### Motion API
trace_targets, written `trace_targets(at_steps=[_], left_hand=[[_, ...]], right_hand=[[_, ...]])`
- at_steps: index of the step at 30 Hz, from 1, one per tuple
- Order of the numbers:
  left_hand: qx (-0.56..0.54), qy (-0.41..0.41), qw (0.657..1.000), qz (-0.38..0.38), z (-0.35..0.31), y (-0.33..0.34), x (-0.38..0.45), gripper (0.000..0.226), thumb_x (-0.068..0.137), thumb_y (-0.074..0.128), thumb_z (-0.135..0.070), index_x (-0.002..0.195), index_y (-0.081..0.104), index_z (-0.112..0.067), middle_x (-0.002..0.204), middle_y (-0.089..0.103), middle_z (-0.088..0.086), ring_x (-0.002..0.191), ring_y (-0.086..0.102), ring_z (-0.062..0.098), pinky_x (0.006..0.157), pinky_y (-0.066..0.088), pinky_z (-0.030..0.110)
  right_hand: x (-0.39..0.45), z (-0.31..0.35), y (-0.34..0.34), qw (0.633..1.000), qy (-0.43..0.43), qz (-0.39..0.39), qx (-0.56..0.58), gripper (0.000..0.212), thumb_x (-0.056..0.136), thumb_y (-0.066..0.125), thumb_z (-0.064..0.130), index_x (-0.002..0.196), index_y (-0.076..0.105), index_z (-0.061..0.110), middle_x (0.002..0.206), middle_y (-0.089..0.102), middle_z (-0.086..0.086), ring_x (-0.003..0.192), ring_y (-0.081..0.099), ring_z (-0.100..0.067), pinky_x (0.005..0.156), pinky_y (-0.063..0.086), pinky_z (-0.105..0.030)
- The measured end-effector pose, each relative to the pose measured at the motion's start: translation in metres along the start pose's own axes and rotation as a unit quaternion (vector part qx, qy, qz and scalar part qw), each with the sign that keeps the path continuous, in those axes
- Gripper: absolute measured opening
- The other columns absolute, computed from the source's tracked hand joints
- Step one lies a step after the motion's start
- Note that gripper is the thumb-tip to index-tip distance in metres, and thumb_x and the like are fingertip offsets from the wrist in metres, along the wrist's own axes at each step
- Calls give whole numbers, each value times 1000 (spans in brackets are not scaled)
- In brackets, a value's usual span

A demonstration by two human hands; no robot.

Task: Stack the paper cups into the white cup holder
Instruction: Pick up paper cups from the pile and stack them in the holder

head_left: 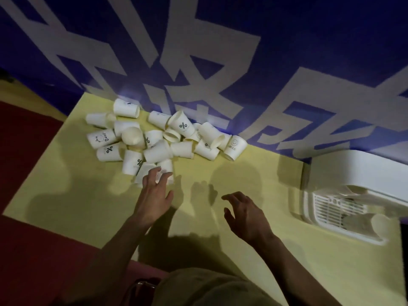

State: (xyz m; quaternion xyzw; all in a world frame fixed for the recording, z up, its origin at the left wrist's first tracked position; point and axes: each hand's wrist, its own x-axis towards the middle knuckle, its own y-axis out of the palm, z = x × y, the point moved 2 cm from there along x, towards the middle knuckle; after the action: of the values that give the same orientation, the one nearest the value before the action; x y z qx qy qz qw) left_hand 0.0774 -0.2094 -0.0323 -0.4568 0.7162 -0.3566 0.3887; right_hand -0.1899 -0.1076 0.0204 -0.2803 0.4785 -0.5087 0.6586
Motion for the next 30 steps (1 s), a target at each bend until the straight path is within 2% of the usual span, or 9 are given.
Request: trace_targets(at_steps=[5, 8, 12, 15, 17, 21, 25, 28, 30], left_hand=[[44, -8, 998, 38, 6, 21, 34, 56, 85, 71, -32, 136, 51, -20, 152, 23, 17, 132, 32, 37, 107, 41, 48], [42, -15, 998, 33, 3, 34, 45, 53, 81, 74, -29, 130, 56, -23, 152, 23, 16, 131, 36, 38, 108, 40, 49], [49, -20, 998, 22, 3, 47, 49, 45, 71, 78, -27, 114, 65, -22, 148, 31, 20, 118, 47, 42, 100, 42, 50], [34, 50, 998, -11, 5, 56, 46, 39, 71, 75, -20, 109, 67, -12, 140, 42, 30, 117, 50, 45, 93, 44, 48], [9, 67, 998, -6, 5, 60, 42, 37, 75, 75, -24, 109, 64, -13, 139, 42, 26, 124, 49, 39, 89, 48, 43], [-14, 7, 999, 28, 4, 59, 27, 58, 73, 85, -40, 116, 54, -19, 144, 35, 14, 108, 57, 28, 85, 58, 38], [-39, -4, 999, 0, 13, 56, 13, 53, 83, 77, -43, 123, 55, -14, 139, 45, 12, 115, 58, 31, 86, 59, 42], [-76, 25, 997, -22, 20, 47, 3, 37, 88, 71, -36, 116, 57, -17, 137, 49, 10, 115, 56, 30, 88, 57, 42], [-94, 39, 995, -21, 23, 41, -2, 39, 86, 69, -33, 119, 54, -20, 140, 47, 7, 118, 54, 29, 90, 56, 44]], right_hand=[[30, 20, -1, 1000, -15, 7, -4, 34, 99, 55, 33, 133, 56, 28, 130, 59, 5, 106, 63, -19, 70, 58, -37], [43, 22, -5, 1000, -3, 8, -16, 34, 100, 55, 33, 133, 56, 29, 130, 59, 7, 109, 62, -19, 73, 59, -39], [60, 22, -9, 999, 5, 13, -36, 35, 99, 55, 33, 134, 57, 30, 131, 58, 7, 111, 62, -18, 75, 58, -37], [82, 27, -10, 999, -5, 16, -34, 36, 99, 55, 32, 135, 56, 28, 134, 55, 5, 113, 61, -20, 77, 58, -39], [104, 36, -9, 999, -34, 9, -17, 37, 97, 60, 30, 133, 58, 23, 134, 54, -1, 112, 61, -26, 78, 59, -43], [151, 68, -1, 996, -83, -13, -6, 44, 92, 70, 36, 130, 61, 15, 135, 56, -11, 114, 60, -32, 84, 59, -47], [191, 104, 12, 998, -35, -51, 11, 51, 92, 68, 48, 129, 60, 14, 136, 53, -11, 118, 55, -32, 83, 58, -49], [211, 122, 26, 998, 16, -36, 40, 57, 93, 65, 55, 132, 59, 13, 139, 49, -11, 125, 47, -33, 92, 51, -47], [220, 129, 34, 998, 37, -21, 53, 58, 94, 64, 55, 132, 59, 11, 140, 48, -13, 126, 45, -35, 95, 48, -46]])
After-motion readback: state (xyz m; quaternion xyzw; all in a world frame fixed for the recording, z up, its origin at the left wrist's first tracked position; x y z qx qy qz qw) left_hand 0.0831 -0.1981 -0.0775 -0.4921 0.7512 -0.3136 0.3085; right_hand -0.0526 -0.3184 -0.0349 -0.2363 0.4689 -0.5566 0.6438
